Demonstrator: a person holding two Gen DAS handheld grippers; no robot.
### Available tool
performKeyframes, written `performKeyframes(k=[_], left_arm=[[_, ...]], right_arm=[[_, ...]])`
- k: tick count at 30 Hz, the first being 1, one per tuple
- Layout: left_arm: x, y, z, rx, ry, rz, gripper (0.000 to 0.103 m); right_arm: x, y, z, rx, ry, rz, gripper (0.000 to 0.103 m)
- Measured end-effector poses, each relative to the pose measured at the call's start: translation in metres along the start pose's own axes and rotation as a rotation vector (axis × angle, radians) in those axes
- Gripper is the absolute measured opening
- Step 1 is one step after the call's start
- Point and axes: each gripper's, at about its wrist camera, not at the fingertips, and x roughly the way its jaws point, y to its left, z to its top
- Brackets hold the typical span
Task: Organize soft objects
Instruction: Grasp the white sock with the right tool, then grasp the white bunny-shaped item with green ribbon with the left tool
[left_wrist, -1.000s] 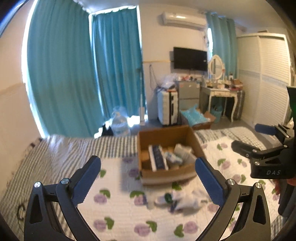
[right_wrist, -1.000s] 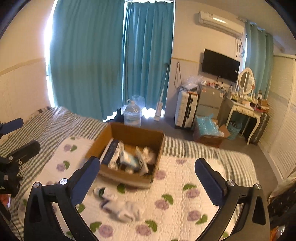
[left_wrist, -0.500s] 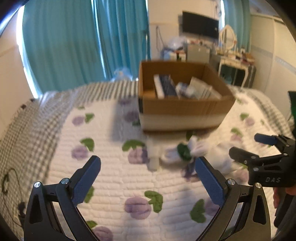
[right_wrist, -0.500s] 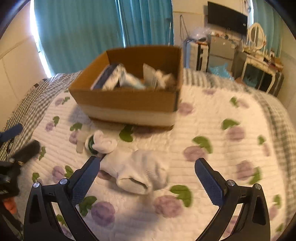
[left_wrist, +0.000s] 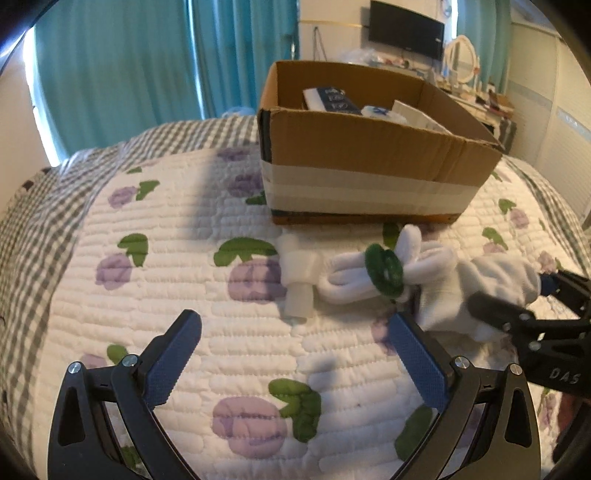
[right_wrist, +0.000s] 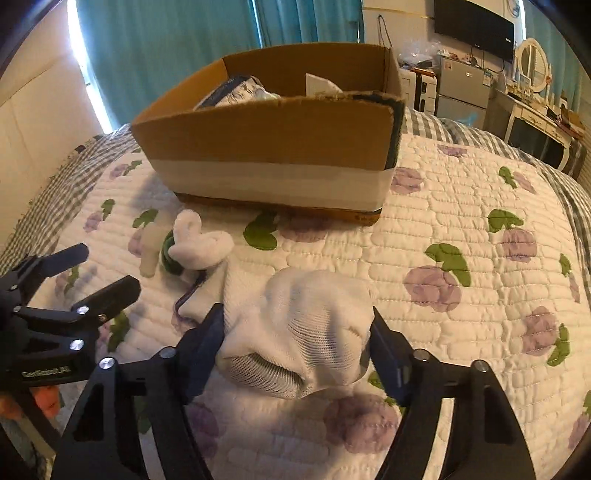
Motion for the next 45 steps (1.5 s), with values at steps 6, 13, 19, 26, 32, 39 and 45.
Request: performKeyframes(k=[6, 13, 19, 26, 32, 39, 45], left_arm=[[-0.008, -0.011, 0.000, -0.001, 0.010, -0.014, 0.103], [0.004, -0.042, 0.002, 0.043, 0.040, -0.059, 0.102], [0.026, -0.068, 0.016, 0.108, 0.026, -0.096, 0.088], [0.056, -0.078, 0.026, 0.163, 0.028, -0.089, 0.069], [0.055, -0.068, 0.029, 0.169, 0.043, -0.087, 0.033], [0.018, -0.047, 0.033, 0.145, 0.021, -0.124, 0.026], [-0.035, -0.035, 0.043, 0.144, -0.029, -0.138, 0.026]], right_arm=[[-0.031, -0.011, -0.002, -0.024, -0.008, -0.082, 0.069], [-0.056, -0.051, -0.008, 0.074, -0.056, -0.178, 0.069], [-0.047, -0.072, -0.015, 0.129, -0.050, -0.177, 0.069], [-0.034, -0.079, -0.019, 0.141, -0.040, -0.159, 0.069], [-0.030, -0.080, -0.020, 0.142, -0.036, -0.161, 0.069], [-0.040, -0.072, -0.015, 0.137, -0.052, -0.163, 0.069], [-0.075, -0.053, -0.002, 0.115, -0.107, -0.170, 0.069]])
